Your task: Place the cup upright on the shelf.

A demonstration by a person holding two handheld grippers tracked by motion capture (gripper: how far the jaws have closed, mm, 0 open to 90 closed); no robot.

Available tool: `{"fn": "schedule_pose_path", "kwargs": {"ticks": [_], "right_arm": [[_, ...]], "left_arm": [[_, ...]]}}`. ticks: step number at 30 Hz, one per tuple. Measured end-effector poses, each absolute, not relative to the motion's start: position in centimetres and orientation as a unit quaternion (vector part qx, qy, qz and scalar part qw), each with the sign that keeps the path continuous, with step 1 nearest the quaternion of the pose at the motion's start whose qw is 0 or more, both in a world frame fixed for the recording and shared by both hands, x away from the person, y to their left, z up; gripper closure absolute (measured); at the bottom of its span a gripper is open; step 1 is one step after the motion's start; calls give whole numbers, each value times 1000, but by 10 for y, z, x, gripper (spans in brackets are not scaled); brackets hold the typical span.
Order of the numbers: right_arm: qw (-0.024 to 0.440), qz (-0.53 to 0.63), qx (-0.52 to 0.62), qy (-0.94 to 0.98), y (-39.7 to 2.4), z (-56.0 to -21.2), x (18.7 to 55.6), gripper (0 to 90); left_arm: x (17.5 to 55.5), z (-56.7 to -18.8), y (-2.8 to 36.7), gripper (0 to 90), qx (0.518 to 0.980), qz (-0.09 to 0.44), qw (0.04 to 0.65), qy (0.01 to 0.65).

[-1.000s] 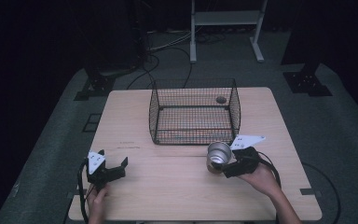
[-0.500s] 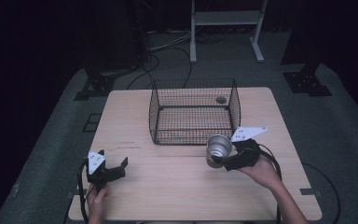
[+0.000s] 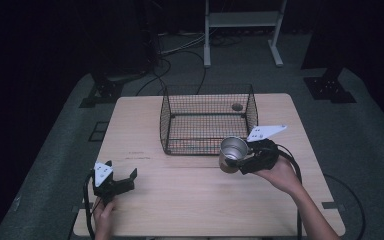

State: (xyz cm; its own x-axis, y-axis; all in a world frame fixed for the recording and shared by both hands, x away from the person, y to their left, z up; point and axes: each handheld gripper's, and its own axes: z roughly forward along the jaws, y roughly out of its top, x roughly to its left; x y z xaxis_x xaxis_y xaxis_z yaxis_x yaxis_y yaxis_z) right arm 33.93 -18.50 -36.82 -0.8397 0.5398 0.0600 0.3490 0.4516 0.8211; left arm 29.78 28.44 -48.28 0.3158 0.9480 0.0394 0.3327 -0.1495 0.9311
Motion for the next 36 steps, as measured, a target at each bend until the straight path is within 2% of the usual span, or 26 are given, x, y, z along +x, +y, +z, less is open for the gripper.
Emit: {"fn": "schedule_pose_path", "kwargs": {"ticks": [12, 36], "right_arm": [[109, 457, 251, 846, -179, -347, 349, 181], [103, 458, 248, 848, -167, -327, 374, 181]], "left_arm": [[298, -483, 285, 0, 676, 343, 448, 473], [298, -483, 285, 0, 675, 343, 450, 474]]}}
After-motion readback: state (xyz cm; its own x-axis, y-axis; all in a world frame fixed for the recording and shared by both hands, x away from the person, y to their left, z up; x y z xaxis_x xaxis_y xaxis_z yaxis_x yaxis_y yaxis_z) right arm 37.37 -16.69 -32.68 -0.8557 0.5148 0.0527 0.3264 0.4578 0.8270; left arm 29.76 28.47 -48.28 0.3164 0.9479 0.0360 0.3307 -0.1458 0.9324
